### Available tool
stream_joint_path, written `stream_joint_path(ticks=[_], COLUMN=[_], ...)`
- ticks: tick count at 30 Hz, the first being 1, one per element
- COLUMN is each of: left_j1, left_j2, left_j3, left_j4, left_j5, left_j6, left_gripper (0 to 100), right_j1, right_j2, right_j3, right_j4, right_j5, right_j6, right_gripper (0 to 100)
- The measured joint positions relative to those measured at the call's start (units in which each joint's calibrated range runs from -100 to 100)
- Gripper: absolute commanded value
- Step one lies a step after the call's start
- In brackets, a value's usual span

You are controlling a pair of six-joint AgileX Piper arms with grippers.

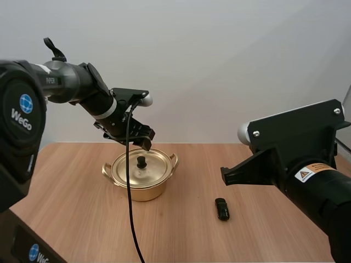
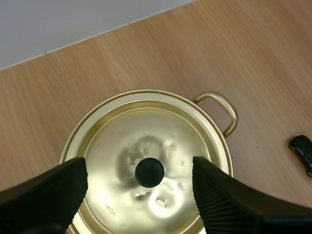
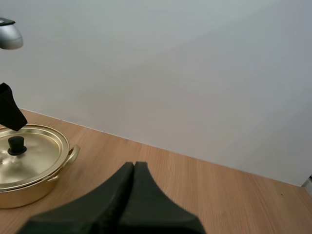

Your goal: Open the pot, put the car inside, and close it

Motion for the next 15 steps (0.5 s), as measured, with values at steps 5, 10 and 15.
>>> stream_joint_path(ticks=[5, 10, 15], left_j1=[-0.07, -0.31, -1.45], left_j2=[2.69, 4.44, 5.45], left_j3=[0.0, 0.0, 0.0], left_j4=[-0.28, -0.54, 0.12], left_j5=[-0.38, -0.66, -0.49], left_j6=[0.72, 0.83, 0.83], left_gripper=[100, 100, 100], right_j1=[-0.31, -0.44, -0.61], right_j2=[0.0, 0.0, 0.0], right_j3=[0.0, 0.0, 0.0], right_j4=[0.0, 0.0, 0.0], right_j5=[0.0, 0.0, 0.0], right_j6=[0.0, 0.0, 0.0], right_gripper=[0, 0, 0])
